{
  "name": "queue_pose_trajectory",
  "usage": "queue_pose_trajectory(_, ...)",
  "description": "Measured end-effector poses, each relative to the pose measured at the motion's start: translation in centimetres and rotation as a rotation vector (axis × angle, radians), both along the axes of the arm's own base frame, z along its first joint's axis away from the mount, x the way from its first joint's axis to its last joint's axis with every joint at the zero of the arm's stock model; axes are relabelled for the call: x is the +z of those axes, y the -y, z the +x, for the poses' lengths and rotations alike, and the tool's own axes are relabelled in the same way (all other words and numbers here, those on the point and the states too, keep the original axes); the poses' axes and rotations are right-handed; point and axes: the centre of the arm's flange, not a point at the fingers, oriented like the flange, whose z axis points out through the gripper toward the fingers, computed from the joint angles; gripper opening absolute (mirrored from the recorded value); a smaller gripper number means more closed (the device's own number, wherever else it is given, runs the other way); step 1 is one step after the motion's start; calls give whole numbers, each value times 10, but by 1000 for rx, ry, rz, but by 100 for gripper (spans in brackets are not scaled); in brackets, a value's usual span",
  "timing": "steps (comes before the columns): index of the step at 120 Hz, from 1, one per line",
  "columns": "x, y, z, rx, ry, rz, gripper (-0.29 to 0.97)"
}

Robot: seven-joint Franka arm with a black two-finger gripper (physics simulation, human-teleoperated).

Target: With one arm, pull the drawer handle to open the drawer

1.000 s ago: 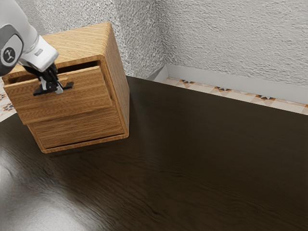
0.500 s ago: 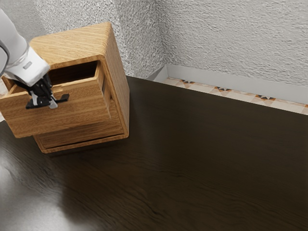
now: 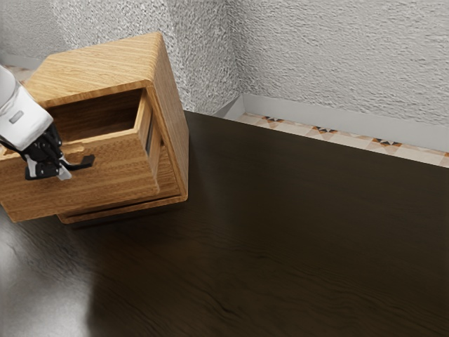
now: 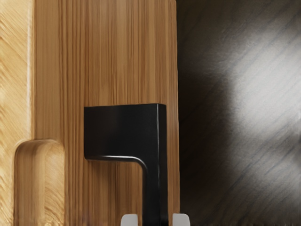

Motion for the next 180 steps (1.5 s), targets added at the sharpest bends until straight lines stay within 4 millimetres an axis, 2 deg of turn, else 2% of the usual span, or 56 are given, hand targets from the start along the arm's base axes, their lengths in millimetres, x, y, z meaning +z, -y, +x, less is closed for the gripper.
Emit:
queue_pose_trajectory(43,-9,7,-23,12,-9,-9,-9)
queue_pose_trajectory(75,-4,20,-41,11,2,-3,-9)
queue_pose_trajectory(93,-5,28,-42,8,-8,2,-9)
queue_pose_trajectory(113,-6,32,-43,8,-20,-3,4)
queue_pose_trajectory(133,-3,34,-46,12,-20,-5,11)
queue_pose_trajectory(140,10,35,-50,14,-3,-1,13)
queue_pose_trajectory(149,42,38,-58,20,34,8,14)
queue_pose_trajectory(158,96,47,-72,21,98,25,15)
queue_pose_trajectory(163,131,57,-71,10,132,26,16)
queue_pose_trajectory(168,159,68,-52,-16,142,9,20)
queue_pose_trajectory(171,168,72,-35,-27,132,-10,25)
queue_pose_trajectory(180,165,69,17,2,49,-91,38)
